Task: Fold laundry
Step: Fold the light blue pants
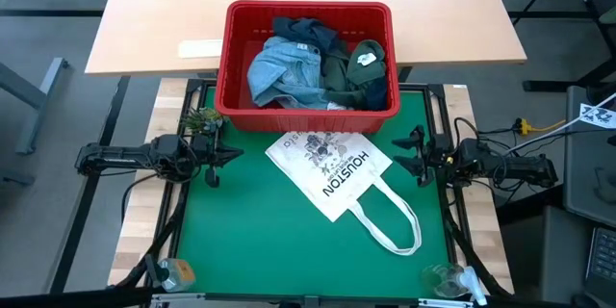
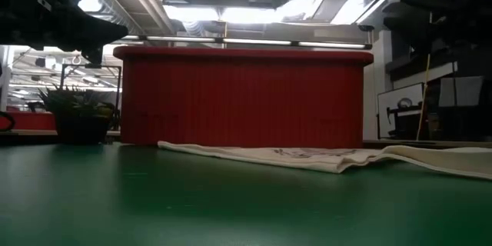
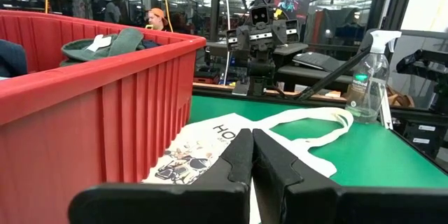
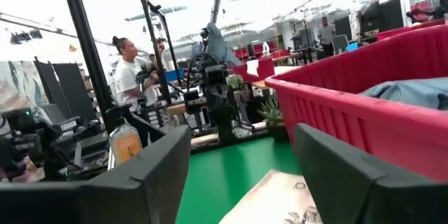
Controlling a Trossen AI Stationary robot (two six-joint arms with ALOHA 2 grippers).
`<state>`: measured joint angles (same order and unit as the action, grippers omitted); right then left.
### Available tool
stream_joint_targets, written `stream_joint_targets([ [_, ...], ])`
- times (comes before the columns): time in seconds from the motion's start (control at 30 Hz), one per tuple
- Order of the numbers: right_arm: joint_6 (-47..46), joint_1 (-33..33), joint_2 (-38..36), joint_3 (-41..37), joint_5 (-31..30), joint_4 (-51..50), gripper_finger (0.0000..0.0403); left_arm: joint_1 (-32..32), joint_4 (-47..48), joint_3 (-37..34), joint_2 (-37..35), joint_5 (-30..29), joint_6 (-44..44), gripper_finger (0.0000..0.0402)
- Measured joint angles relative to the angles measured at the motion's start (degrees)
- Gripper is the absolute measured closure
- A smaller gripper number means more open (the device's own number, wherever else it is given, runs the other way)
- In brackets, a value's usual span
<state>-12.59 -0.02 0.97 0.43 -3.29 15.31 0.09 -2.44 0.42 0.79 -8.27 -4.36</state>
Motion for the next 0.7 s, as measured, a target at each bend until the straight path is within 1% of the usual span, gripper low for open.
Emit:
stream_joint_targets([
  [0.2, -0.62, 0.04, 0.79, 0.0, -0.74, 9.62, 0.0144, 0.01, 0.0, 0.0, 0.0, 0.0, 0.0, 0.0401],
  [0.37, -0.62, 0.05, 4.47, 0.0, -2.62, 17.02, 0.0143, 0.01, 0.0, 0.0, 0.0, 0.0, 0.0, 0.0401],
  [0.43, -0.62, 0.03, 6.84, 0.3, -2.06, 19.85, 0.0143, 0.01, 0.0, 0.01, -0.01, 0.0, 0.0, 0.0401],
  [0.53, -0.62, 0.03, 11.22, 3.04, -1.64, 20.42, 0.0143, 0.01, 0.0, 0.01, -0.01, -0.01, 0.0, 0.0401],
  [0.63, 0.08, 0.03, 17.3, 7.98, -0.64, 20.7, 0.0143, -0.01, 0.0, -0.01, 0.0, -0.02, 0.0, 0.0401],
  [0.7, 2.85, 0.01, 22.77, 11.93, -0.63, 20.63, 0.0143, 0.01, 0.02, 0.01, -0.01, 0.0, 0.0, 0.0401],
])
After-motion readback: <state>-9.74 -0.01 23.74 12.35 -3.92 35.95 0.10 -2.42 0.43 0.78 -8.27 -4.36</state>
